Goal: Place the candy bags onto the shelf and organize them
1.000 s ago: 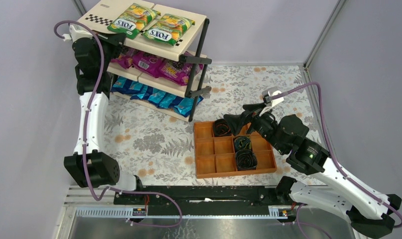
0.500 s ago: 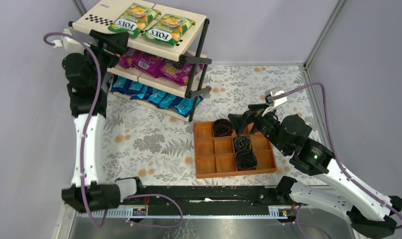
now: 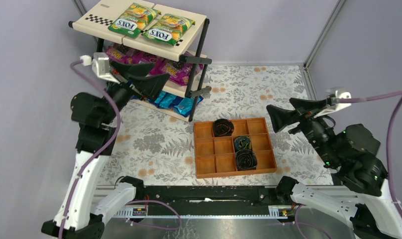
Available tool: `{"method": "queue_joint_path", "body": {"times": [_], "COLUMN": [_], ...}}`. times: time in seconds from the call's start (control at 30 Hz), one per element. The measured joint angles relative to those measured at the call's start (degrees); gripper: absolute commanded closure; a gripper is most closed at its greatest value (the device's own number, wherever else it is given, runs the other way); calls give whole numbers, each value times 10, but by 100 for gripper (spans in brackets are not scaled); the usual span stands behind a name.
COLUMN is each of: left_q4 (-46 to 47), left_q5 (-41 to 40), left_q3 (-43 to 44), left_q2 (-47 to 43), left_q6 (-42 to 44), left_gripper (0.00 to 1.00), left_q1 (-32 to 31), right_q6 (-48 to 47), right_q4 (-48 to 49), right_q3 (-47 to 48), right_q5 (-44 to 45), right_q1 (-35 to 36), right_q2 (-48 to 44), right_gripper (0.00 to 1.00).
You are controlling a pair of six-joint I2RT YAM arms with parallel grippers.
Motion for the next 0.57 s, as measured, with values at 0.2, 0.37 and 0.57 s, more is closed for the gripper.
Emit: {"method": "queue_joint_path", "body": {"times": [0.2, 0.37, 0.57], "left_q4": [19, 68, 86], "left_q5": [11, 10, 7], "left_q3": [-33, -63, -106], "left_q2": [-94, -144, -146], "left_q6": [63, 86, 102], "left_gripper": [1, 1, 1], "left_q1": [-1, -2, -2], "right_q6": [-9, -20, -33], "right_q4": [-29, -31, -16], "right_q3": [22, 40, 31], "right_q5": [15, 15, 14], "right_q1": [0, 0, 0], "right_q2": [-28, -28, -27], "right_gripper": [0, 0, 0]}}
